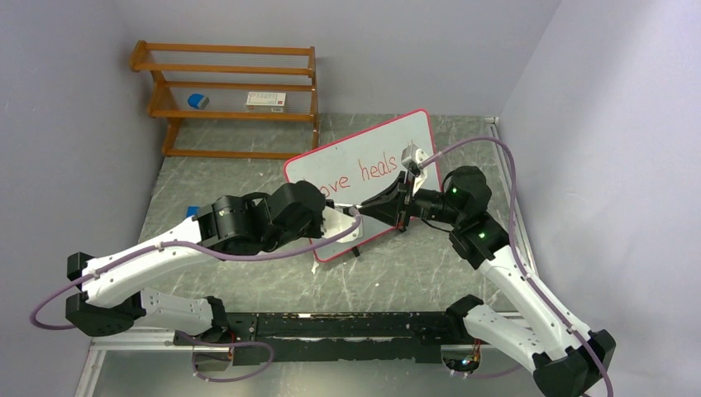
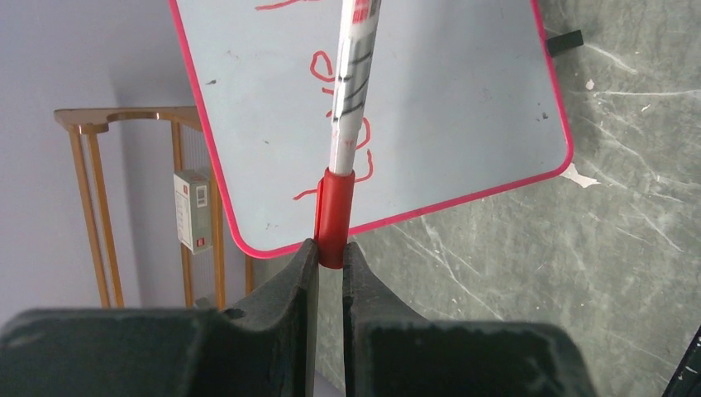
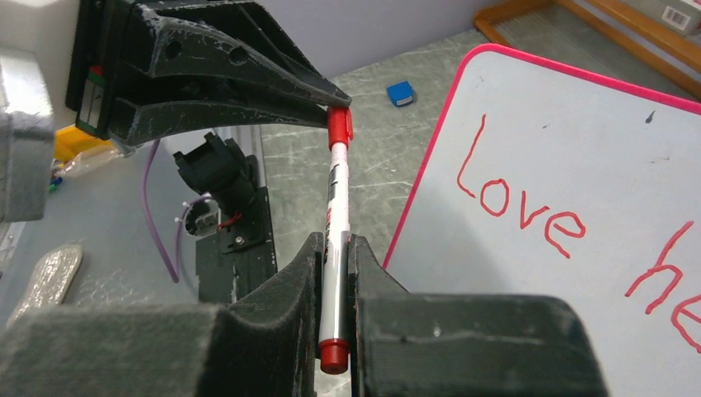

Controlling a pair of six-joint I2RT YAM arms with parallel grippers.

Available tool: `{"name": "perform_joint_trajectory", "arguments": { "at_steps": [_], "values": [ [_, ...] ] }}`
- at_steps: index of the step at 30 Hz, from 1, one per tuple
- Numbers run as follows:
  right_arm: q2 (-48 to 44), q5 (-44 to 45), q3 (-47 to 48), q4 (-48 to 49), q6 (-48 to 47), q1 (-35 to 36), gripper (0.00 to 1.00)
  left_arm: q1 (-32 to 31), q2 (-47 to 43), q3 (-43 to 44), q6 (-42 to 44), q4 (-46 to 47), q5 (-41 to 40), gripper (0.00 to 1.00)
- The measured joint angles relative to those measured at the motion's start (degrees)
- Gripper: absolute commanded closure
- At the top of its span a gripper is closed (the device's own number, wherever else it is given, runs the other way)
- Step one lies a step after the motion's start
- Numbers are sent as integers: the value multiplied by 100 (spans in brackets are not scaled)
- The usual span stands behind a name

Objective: Write a sentence on the whiteboard
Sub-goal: Close the whiteboard marker at the center of the board.

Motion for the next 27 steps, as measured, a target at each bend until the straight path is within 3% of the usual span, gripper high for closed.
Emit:
{"name": "perform_joint_trajectory", "arguments": {
  "at_steps": [6, 17, 27],
  "values": [
    [72, -155, -48, 197, 131, 7, 100, -269, 192, 221, 59, -160, -114, 95],
    [70, -304, -654, 1397, 719, 9, 100, -605, 444, 514, 140, -610, -658, 95],
    [68, -184, -1104, 2356, 1049, 11, 100, -702, 455, 525, 260, -498, -1016, 59]
  ]
}}
